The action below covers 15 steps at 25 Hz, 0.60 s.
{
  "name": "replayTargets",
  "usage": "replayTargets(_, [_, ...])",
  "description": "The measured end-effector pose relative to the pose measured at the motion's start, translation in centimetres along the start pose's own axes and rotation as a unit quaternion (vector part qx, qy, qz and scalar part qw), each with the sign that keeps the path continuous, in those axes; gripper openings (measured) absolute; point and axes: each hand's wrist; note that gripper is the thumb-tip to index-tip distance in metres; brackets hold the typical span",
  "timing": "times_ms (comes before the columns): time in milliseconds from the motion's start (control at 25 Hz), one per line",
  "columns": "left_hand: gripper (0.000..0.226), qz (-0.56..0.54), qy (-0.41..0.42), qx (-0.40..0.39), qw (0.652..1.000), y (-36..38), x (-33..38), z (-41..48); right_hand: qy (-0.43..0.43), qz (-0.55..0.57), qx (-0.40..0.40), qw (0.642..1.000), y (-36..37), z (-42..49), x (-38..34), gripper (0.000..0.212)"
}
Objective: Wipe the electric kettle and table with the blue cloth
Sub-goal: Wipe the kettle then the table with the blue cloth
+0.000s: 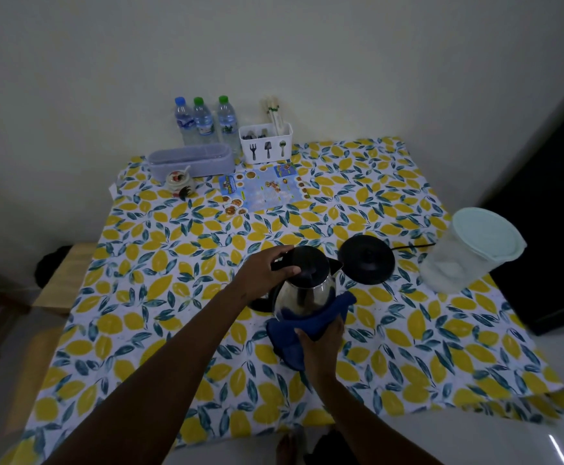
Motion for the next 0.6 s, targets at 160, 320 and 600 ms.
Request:
replayTargets(160, [0.041, -0.064, -0.048, 0.119, 0.990, 1.8, -2.8, -2.0, -0.019, 0.052, -0.021, 0.998, -2.0, 0.8, 1.0, 0.048])
replayTargets(320, [0.036, -0.140, -0.074, 0.132, 0.978, 2.7, -4.2, -3.0, -0.114, 0.021, -0.045, 0.992, -4.4, 1.2, 0.5, 0.024])
replayTargets(600, [0.040, -0.208, -0.094, 0.187, 0.955, 2.4, -3.0, -1.6, -0.110, -0.090, -0.043, 0.989, -6.7, 4.6, 0.6, 0.050])
Point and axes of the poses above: each hand's wrist, its own z-axis towards the middle knuckle, its own y-axis out of the palm, x = y × z, and after that the axes turned 15 degrees about -y, right-handed
